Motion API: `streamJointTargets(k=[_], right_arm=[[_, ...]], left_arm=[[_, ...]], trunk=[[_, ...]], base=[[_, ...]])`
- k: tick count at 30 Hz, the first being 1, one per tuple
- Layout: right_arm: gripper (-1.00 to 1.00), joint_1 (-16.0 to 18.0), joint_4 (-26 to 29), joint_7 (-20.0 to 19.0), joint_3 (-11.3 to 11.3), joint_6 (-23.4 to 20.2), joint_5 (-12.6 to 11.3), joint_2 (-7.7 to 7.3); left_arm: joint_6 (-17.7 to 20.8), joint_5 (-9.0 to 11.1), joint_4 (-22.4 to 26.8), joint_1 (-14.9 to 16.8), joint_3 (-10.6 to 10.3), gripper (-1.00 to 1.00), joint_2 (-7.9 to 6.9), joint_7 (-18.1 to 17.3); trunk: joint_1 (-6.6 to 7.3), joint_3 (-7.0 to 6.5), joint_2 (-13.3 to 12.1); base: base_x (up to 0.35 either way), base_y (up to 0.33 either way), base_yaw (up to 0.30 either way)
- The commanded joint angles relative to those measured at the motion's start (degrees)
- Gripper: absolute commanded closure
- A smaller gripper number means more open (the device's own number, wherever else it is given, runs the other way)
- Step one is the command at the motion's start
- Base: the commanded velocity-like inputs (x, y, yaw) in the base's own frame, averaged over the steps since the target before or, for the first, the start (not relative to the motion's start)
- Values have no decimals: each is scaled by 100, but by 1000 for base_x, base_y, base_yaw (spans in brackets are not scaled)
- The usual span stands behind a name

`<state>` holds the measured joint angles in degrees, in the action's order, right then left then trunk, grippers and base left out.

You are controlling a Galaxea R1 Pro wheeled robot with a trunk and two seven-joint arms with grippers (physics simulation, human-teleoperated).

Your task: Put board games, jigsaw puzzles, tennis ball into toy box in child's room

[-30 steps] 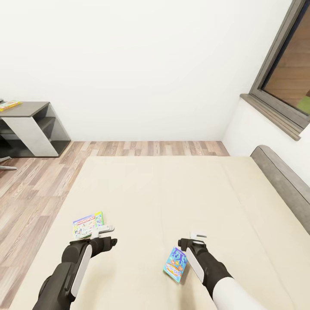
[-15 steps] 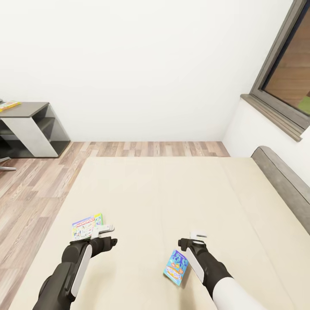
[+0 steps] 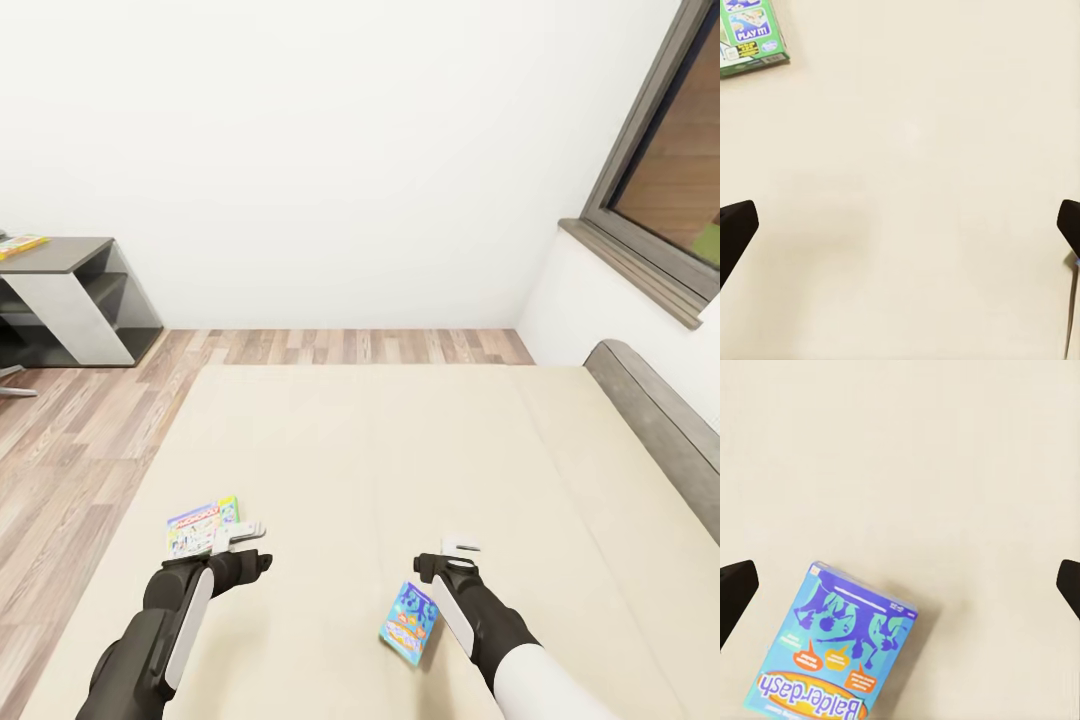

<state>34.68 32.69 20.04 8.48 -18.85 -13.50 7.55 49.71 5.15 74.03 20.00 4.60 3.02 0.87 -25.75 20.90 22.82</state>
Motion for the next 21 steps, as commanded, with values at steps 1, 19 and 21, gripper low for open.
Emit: streamJointTargets(k=[1, 19, 21], right_arm=[[-100, 3, 10, 52, 38, -24, -56, -6], [-100, 4, 10, 44, 32, -29, -74, 0], [-100, 4, 10, 44, 31, -30, -76, 0]], left_arm=[[30, 48, 6, 4, 15, -100, 5, 9], [30, 48, 6, 1, 15, -100, 5, 9], [30, 48, 6, 3, 15, -100, 5, 9]], trunk=[[-4, 10, 10], [-4, 10, 10], [-4, 15, 10]], base=[[36, 0, 0], [7, 0, 0], [0, 0, 0]])
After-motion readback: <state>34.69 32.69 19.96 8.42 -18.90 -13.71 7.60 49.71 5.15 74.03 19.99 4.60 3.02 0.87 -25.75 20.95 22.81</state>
